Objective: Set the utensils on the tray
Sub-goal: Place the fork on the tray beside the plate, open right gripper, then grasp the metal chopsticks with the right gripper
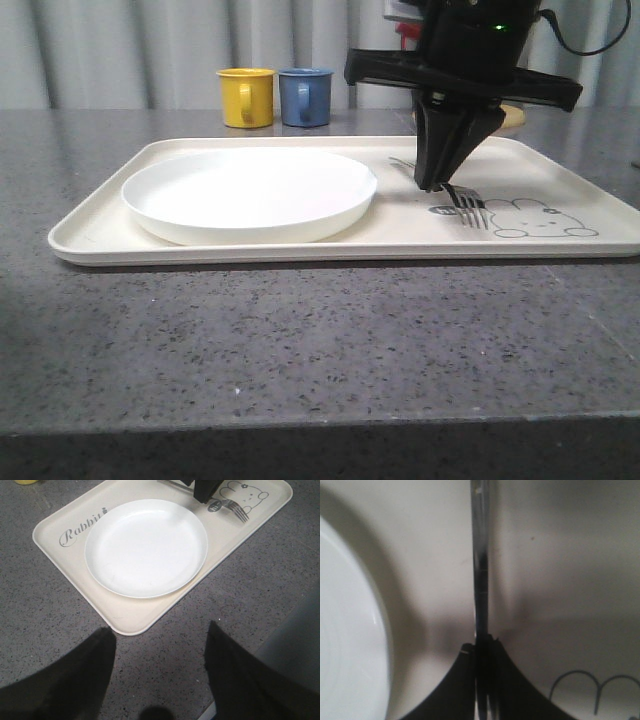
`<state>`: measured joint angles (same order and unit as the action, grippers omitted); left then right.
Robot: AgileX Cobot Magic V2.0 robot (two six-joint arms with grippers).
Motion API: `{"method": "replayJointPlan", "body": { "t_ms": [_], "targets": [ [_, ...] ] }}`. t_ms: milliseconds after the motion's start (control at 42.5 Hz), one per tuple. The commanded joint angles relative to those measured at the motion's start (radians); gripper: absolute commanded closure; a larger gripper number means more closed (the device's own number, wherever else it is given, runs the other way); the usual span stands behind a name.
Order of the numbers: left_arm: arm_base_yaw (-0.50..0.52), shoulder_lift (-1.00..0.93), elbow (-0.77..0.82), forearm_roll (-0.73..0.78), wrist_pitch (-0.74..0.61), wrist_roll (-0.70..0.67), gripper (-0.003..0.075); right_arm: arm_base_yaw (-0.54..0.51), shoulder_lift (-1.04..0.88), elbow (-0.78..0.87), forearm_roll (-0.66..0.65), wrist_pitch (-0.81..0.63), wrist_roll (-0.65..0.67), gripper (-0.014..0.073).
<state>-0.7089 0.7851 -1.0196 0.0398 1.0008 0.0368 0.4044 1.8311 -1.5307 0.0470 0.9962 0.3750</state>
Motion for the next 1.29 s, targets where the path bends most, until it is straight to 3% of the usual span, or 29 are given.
{"method": "replayJointPlan", "body": {
  "t_ms": [0, 212, 306, 541, 753, 1011, 1270],
  "targets": [
    [-0.006, -0.005, -0.023, 0.002, -0.067, -0.010, 0.0332, -0.004, -0.036, -0.034, -0.055, -0.039, 0.071, 0.0625],
    [-0.006, -0.005, -0.023, 0.002, -0.067, -0.010, 0.0332, -0.004, -0.033, -0.034, -0.047, -0.049, 0.098, 0.0382],
    [-0.006, -0.005, -0.023, 0.002, -0.067, -0.010, 0.0332, -0.004, -0.033, -0.034, -0.037, -0.054, 0.098, 0.0316],
    [-0.006, -0.005, -0.023, 0.002, -0.067, -0.010, 0.0332, -0.004, -0.081, -0.037, -0.150, -0.030, 0.090, 0.0314],
    [-0.006, -0.005, -0.023, 0.002, -0.067, -0.010, 0.0332, -0.015, -0.211, -0.027, -0.308, 0.140, -0.080, 0.0314],
    [-0.006, -0.005, -0.023, 0.002, -0.067, -0.010, 0.0332, -0.164, -0.392, 0.105, -0.279, 0.162, -0.193, 0.0314],
    [-0.006, -0.005, -0.023, 0.002, -0.067, -0.010, 0.0332, -0.443, -0.418, 0.224, -0.047, 0.162, -0.419, 0.0314]
  ]
}}
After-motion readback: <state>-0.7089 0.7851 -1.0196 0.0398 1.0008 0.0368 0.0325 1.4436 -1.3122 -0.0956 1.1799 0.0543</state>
